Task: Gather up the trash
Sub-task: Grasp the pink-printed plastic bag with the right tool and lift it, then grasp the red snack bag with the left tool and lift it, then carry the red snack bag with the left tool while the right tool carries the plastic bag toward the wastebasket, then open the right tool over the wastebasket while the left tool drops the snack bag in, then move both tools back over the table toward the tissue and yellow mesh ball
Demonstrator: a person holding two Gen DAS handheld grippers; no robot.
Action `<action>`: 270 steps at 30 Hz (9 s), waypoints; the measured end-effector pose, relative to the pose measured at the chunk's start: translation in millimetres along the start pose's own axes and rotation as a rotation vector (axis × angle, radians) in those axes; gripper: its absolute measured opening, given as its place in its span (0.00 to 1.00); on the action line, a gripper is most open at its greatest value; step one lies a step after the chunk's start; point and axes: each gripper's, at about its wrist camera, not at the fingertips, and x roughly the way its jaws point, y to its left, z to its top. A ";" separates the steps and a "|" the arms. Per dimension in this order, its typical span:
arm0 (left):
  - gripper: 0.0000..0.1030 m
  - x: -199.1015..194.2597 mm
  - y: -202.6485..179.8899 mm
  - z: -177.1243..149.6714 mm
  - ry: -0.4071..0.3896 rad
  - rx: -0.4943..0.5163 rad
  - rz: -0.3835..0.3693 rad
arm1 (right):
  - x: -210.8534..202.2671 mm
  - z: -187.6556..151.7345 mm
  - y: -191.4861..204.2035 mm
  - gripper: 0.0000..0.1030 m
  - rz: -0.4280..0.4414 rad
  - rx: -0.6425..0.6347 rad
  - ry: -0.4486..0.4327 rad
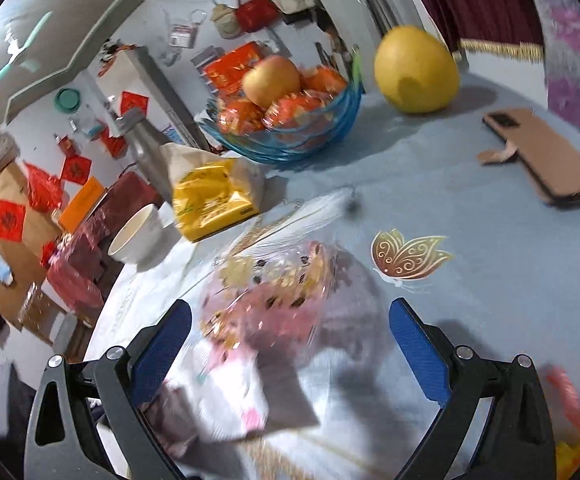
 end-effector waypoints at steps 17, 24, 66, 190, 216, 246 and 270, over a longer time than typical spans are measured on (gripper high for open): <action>0.93 0.6 2.2 -1.3 0.001 -0.010 0.038 | 24.9 4.1 -1.6 0.32 0.111 0.001 0.035; 0.93 -9.9 12.5 -1.3 -0.046 -0.072 -0.008 | 6.0 4.8 -2.1 0.31 0.094 -0.016 -0.036; 0.60 -33.1 46.0 6.7 -0.195 -0.180 0.053 | -124.1 -61.8 40.7 0.33 0.063 -0.229 -0.405; 0.45 -59.0 -476.2 -82.4 -0.012 0.541 -0.581 | -420.3 -386.6 -374.5 0.59 -0.609 0.495 -0.345; 0.87 -47.4 -442.3 -67.7 -0.058 0.417 -0.498 | -444.2 -358.2 -321.1 0.60 -0.549 0.384 -0.429; 0.91 -117.9 -273.8 -65.7 -0.292 0.131 -0.386 | -432.7 -297.8 -166.5 0.82 -0.462 0.086 -0.439; 0.93 -135.9 -118.1 -80.6 -0.423 -0.127 -0.287 | -353.2 -252.5 -51.9 0.92 -0.330 -0.067 -0.373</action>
